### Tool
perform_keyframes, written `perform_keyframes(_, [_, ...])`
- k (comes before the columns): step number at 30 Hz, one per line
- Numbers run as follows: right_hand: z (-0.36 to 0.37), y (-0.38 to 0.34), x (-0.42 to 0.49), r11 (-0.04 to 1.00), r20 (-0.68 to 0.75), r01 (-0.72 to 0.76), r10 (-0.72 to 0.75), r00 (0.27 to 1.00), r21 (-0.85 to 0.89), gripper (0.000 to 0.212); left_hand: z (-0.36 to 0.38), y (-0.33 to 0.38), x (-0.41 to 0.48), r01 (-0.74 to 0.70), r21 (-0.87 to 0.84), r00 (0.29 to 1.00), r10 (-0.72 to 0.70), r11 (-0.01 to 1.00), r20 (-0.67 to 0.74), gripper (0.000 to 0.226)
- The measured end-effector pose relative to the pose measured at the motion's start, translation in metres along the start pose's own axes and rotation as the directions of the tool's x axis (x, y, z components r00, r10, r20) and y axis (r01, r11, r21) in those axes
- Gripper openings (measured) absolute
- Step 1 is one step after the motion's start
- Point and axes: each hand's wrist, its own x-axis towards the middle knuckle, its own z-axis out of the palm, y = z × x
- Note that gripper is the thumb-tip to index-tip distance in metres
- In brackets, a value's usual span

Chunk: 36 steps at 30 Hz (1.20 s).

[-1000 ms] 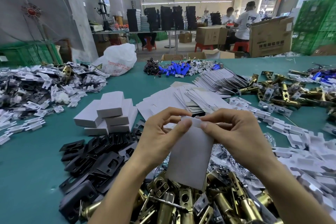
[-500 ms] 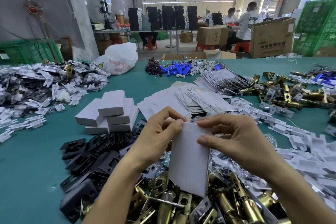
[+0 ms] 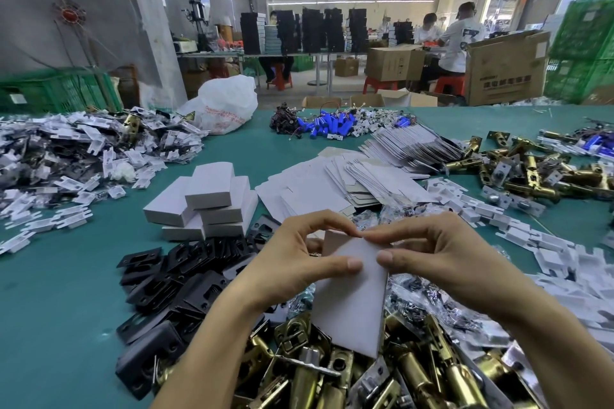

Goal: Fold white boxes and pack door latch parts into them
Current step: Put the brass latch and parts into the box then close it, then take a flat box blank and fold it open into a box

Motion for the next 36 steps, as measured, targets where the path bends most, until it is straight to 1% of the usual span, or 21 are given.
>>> perform_keyframes(3, [0.000, 0.003, -0.001, 0.998, 0.010, -0.058, 0.058, 0.998, 0.033, 0.033, 0.001, 0.000, 0.002, 0.013, -0.010, 0.999, -0.014, 1.000, -0.030, 0.025])
perform_keyframes(6, [0.004, 0.005, 0.001, 0.996, -0.006, -0.080, 0.081, 0.997, 0.027, 0.029, 0.001, -0.003, 0.003, 0.017, 0.019, 0.999, -0.016, 1.000, -0.052, 0.023])
perform_keyframes(10, [0.008, 0.004, 0.000, 1.000, -0.062, -0.009, 0.008, 0.998, -0.024, 0.030, 0.002, -0.003, 0.003, -0.007, 0.043, 0.996, 0.011, 0.999, -0.084, 0.025])
perform_keyframes(12, [0.010, 0.004, 0.001, 0.999, -0.112, 0.031, -0.035, 0.993, -0.036, 0.028, 0.001, -0.004, 0.003, -0.023, 0.047, 0.993, 0.028, 0.999, -0.111, 0.026])
perform_keyframes(14, [0.011, 0.005, 0.002, 0.997, -0.202, 0.071, -0.069, 0.977, 0.002, 0.025, 0.000, -0.005, 0.004, -0.005, 0.042, 0.996, 0.009, 0.999, -0.086, 0.039])
perform_keyframes(17, [0.014, 0.004, 0.003, 0.983, -0.295, 0.132, -0.090, 0.951, 0.125, 0.025, 0.004, -0.006, 0.002, 0.012, 0.025, 0.999, -0.013, 1.000, 0.032, 0.070])
perform_keyframes(19, [0.015, 0.003, 0.005, 0.976, -0.333, 0.158, -0.100, 0.937, 0.150, 0.025, 0.007, -0.003, 0.002, 0.026, 0.021, 0.999, -0.027, 0.999, 0.032, 0.077])
perform_keyframes(22, [0.017, 0.001, 0.006, 0.955, -0.392, 0.203, -0.105, 0.914, 0.216, 0.026, 0.006, 0.005, 0.000, 0.090, 0.008, 0.993, -0.089, 0.996, -0.076, 0.071])
perform_keyframes(24, [0.020, -0.001, 0.006, 0.945, -0.399, 0.209, -0.097, 0.912, 0.250, 0.028, 0.005, 0.010, -0.001, 0.099, 0.006, 0.976, -0.096, 0.995, -0.196, 0.063])
perform_keyframes(25, [0.021, 0.000, 0.006, 0.953, -0.388, 0.193, -0.091, 0.917, 0.234, 0.033, 0.002, 0.012, 0.000, 0.100, 0.003, 0.961, -0.096, 0.995, -0.260, 0.061])
perform_keyframes(26, [0.022, 0.000, 0.006, 0.965, -0.368, 0.162, -0.076, 0.927, 0.207, 0.040, -0.002, 0.014, 0.003, 0.106, 0.004, 0.936, -0.098, 0.994, -0.339, 0.060])
perform_keyframes(28, [0.024, 0.002, 0.006, 0.981, -0.325, 0.092, -0.032, 0.945, 0.170, 0.050, -0.021, 0.012, 0.013, 0.120, -0.005, 0.845, -0.105, 0.993, -0.524, 0.053])
perform_keyframes(30, [0.024, 0.004, 0.006, 0.983, -0.302, 0.043, 0.013, 0.953, 0.176, 0.045, -0.050, 0.007, 0.026, 0.120, -0.060, 0.742, -0.129, 0.991, -0.658, 0.046])
perform_keyframes(32, [0.021, 0.004, 0.005, 0.984, -0.270, 0.002, 0.048, 0.962, 0.180, 0.037, -0.080, -0.003, 0.035, 0.110, -0.133, 0.633, -0.173, 0.985, -0.755, 0.052])
perform_keyframes(33, [0.021, 0.005, 0.005, 0.985, -0.248, -0.016, 0.059, 0.967, 0.172, 0.035, -0.094, -0.009, 0.037, 0.097, -0.166, 0.555, -0.192, 0.981, -0.810, 0.057])
perform_keyframes(34, [0.020, 0.005, 0.004, 0.987, -0.225, -0.028, 0.065, 0.972, 0.161, 0.036, -0.108, -0.015, 0.038, 0.078, -0.192, 0.457, -0.206, 0.978, -0.865, 0.059])
perform_keyframes(36, [0.020, 0.007, 0.004, 0.987, -0.199, -0.040, 0.071, 0.977, 0.155, 0.039, -0.131, -0.026, 0.038, 0.026, -0.230, 0.234, -0.229, 0.973, -0.945, 0.054])
